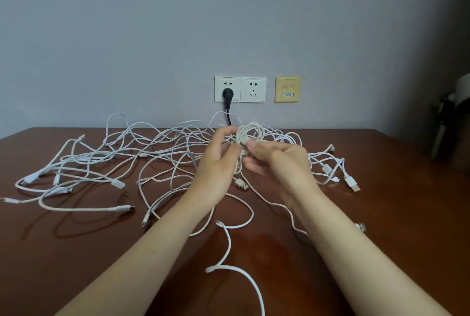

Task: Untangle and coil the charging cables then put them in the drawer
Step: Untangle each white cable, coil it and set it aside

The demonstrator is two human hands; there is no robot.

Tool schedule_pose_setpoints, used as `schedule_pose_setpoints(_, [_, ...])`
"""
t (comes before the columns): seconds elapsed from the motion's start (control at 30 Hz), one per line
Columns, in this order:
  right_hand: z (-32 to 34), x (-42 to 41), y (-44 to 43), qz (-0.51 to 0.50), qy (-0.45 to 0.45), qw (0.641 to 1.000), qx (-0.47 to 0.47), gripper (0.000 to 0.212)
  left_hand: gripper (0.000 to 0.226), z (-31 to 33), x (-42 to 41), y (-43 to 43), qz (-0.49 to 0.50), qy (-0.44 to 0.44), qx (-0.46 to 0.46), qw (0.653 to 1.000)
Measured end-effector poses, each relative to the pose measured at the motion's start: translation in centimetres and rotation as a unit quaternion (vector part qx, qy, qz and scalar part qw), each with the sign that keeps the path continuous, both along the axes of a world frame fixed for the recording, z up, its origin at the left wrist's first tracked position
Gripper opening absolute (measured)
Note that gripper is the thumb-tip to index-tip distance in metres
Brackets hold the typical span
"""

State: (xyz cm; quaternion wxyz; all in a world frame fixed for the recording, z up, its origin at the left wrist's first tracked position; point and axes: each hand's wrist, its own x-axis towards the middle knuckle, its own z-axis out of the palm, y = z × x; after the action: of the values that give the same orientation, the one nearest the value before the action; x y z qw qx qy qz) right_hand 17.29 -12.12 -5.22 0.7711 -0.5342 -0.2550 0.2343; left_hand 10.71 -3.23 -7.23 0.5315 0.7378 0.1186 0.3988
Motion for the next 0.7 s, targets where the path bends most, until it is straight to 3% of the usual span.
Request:
schedule_pose_setpoints(0.1, [-0.1,0.2,-0.1,0.016,0.048,0.999,0.017,0.028,0.025,0.1,-0.1,0.0,-0.017,0.002,0.003,1.0])
schedule_pose_setpoints(0.27, [-0.3,-0.1,0.2,0.05,-0.015,0.998,-0.024,0.003,0.031,0.2,-0.3,-0.5,-0.054,-0.007,-0.008,0.998])
schedule_pose_setpoints(0.4, [-0.4,-0.4,0.2,0.026,-0.056,0.998,-0.016,0.004,0.028,0.3,-0.2,-0.4,-0.05,-0.017,-0.014,0.998])
schedule_pose_setpoints(0.53, [-1.1,0.1,0.8,-0.103,-0.182,0.976,-0.062,0.009,0.021,0.0,0.1,-0.1,-0.051,-0.023,0.004,0.998])
schedule_pose_setpoints(0.7, [-1.1,0.1,1.1,-0.088,-0.199,0.975,-0.039,0.004,0.016,-0.7,0.4,0.2,-0.063,-0.024,0.03,0.997])
